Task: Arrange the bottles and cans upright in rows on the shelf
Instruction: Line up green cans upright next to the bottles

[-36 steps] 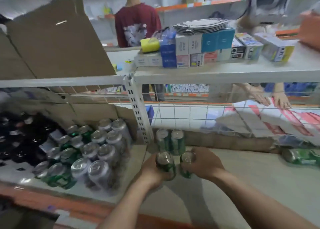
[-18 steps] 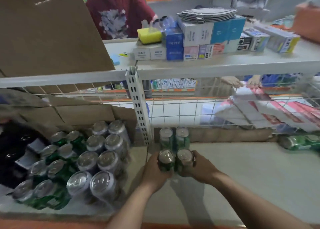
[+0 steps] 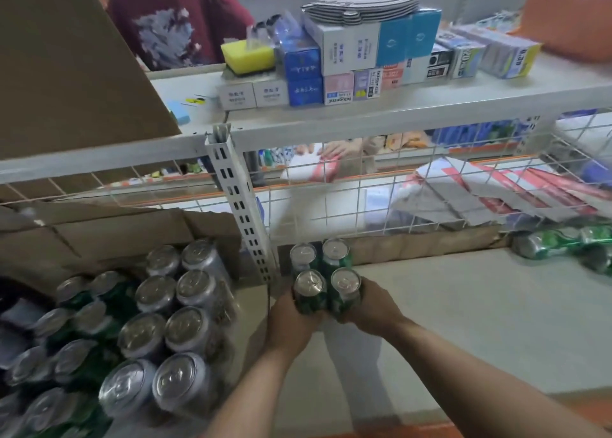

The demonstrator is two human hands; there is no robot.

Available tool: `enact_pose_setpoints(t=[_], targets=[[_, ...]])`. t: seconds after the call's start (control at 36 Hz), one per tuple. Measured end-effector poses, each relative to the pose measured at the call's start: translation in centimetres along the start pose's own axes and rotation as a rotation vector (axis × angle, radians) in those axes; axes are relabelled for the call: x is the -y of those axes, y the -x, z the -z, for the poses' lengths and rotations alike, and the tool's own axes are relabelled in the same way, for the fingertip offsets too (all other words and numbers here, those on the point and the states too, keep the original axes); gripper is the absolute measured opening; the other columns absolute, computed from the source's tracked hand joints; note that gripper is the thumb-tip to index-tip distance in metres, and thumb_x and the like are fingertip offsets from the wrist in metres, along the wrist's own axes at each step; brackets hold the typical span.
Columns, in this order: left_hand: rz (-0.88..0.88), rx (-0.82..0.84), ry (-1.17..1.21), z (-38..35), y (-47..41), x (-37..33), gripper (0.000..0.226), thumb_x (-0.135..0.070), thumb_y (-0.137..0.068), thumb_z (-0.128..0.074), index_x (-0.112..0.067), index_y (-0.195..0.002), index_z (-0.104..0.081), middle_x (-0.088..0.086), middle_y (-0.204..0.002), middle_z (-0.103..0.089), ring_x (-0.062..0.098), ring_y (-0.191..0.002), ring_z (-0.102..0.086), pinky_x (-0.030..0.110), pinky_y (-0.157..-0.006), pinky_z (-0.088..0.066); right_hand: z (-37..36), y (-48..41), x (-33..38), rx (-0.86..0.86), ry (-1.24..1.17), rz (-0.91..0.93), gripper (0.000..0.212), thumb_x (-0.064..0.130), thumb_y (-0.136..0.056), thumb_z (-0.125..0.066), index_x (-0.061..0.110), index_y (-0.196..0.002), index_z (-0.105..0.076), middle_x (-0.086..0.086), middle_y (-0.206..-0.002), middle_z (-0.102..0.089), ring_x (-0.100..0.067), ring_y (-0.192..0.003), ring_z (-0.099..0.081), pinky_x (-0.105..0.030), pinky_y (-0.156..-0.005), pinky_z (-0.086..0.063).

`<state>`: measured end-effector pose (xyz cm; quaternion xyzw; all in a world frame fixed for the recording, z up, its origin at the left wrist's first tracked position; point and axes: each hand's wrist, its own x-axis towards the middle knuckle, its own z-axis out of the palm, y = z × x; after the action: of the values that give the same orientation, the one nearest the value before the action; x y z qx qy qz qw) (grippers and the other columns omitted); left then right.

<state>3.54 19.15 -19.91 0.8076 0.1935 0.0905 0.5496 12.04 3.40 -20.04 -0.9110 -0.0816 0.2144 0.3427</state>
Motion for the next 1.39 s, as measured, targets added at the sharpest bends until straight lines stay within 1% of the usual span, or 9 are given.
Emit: enact_pose_setpoints(t=[0.19,0.42,0.56,0.75,0.86,1.0,1.11,1.28,1.39], targets=[[-0.016,0.019,0.03,0.4,-0.1,-0.3,0.081,-0.004,-0.07,-0.083,-0.075,-0.098,-0.054,-0.045,-0.097,-0.064,0.017,-0.102,-0.071,0.04,-0.087,-0.06,0.0,-1.3,0.4,0.008,-0.02,-0.028,0.048,0.021,-0.054,-0.088,0.022,-0.1,-0.073,0.002,-0.092,-0.074,-0.02,-0.084,-0.07,-0.032,-0.074,-0.058],[0.032,0.044,0.072,0.5,-0.2,-0.6,0.081,0.001,-0.074,-0.08,-0.073,-0.097,-0.057,-0.037,-0.102,-0.068,0.015,-0.105,-0.07,0.045,-0.092,-0.059,-0.1,-1.4,0.4,0.018,-0.02,-0.018,0.047,0.023,-0.055,-0.089,0.021,-0.1,-0.072,-0.001,-0.093,-0.074,-0.025,-0.085,-0.07,-0.034,-0.073,-0.057],[0.064,0.019,0.086,-0.1,-0.3,-0.1,0.066,-0.018,-0.067,-0.086,-0.063,-0.106,-0.059,-0.018,-0.109,-0.073,0.017,-0.108,-0.069,0.051,-0.093,-0.058,-0.3,-2.0,-1.2,0.075,-0.104,-0.008,0.069,0.04,-0.036,-0.088,0.021,-0.1,-0.067,0.003,-0.09,-0.075,-0.018,-0.082,-0.072,-0.044,-0.074,-0.061],[0.042,-0.115,-0.017,-0.1,-0.5,-1.7,0.049,-0.04,-0.055,-0.079,-0.038,-0.099,-0.057,-0.007,-0.102,-0.068,0.02,-0.098,-0.067,0.047,-0.087,-0.057,3.4,1.1,0.0,0.094,-0.085,-0.018,0.125,0.034,-0.054,-0.097,0.021,-0.154,-0.024,-0.013,-0.139,-0.048,-0.027,-0.122,-0.052,-0.037,-0.087,-0.056],[-0.085,-0.109,-0.194,0.5,-0.8,-6.2,0.052,-0.029,-0.072,-0.082,-0.027,-0.118,-0.058,-0.006,-0.114,-0.054,0.015,-0.109,-0.052,0.034,-0.097,-0.047,7.1,2.5,0.4,0.067,-0.083,0.098,0.11,0.032,-0.063,-0.095,0.027,-0.15,-0.03,-0.001,-0.146,-0.045,-0.023,-0.134,-0.045,-0.035,-0.097,-0.052],[-0.107,0.001,-0.182,-1.5,-0.8,-10.5,0.042,-0.024,-0.076,-0.083,-0.042,-0.101,-0.053,-0.018,-0.104,-0.053,0.002,-0.098,-0.054,0.015,-0.08,-0.044,12.2,3.9,-0.7,0.025,-0.079,0.157,0.098,0.034,-0.069,-0.091,0.029,-0.149,-0.035,0.001,-0.141,-0.049,-0.018,-0.114,-0.055,-0.03,-0.086,-0.053],[-0.093,0.097,-0.186,-6.0,-0.6,-13.9,0.053,-0.035,-0.075,-0.082,-0.032,-0.122,-0.057,-0.012,-0.123,-0.059,0.009,-0.115,-0.057,0.029,-0.095,-0.05,16.6,4.7,-3.6,-0.037,-0.084,0.154,0.091,0.031,-0.073,-0.088,0.03,-0.148,-0.036,0.002,-0.127,-0.056,-0.018,-0.095,-0.063,-0.033,-0.078,-0.059],[-0.143,0.21,-0.24,-15.3,-0.5,-18.1,0.05,-0.026,-0.082,-0.08,-0.026,-0.127,-0.059,-0.01,-0.124,-0.062,0.011,-0.118,-0.059,0.021,-0.09,-0.041,24.3,5.7,-10.9,-0.091,-0.099,0.15,0.091,0.029,-0.076,-0.087,0.028,-0.151,-0.035,0.0,-0.139,-0.05,-0.016,-0.109,-0.055,-0.008,-0.068,-0.048],[-0.153,0.297,-0.261,-22.6,-0.4,-20.2,0.052,-0.028,-0.083,-0.077,-0.029,-0.13,-0.055,-0.012,-0.126,-0.06,0.009,-0.109,-0.058,0.021,-0.083,-0.044,29.8,6.3,-16.7,-0.159,-0.111,0.106,0.081,0.02,-0.074,-0.087,0.017,-0.144,-0.047,-0.002,-0.133,-0.054,-0.017,-0.118,-0.053,-0.008,-0.082,-0.041]])
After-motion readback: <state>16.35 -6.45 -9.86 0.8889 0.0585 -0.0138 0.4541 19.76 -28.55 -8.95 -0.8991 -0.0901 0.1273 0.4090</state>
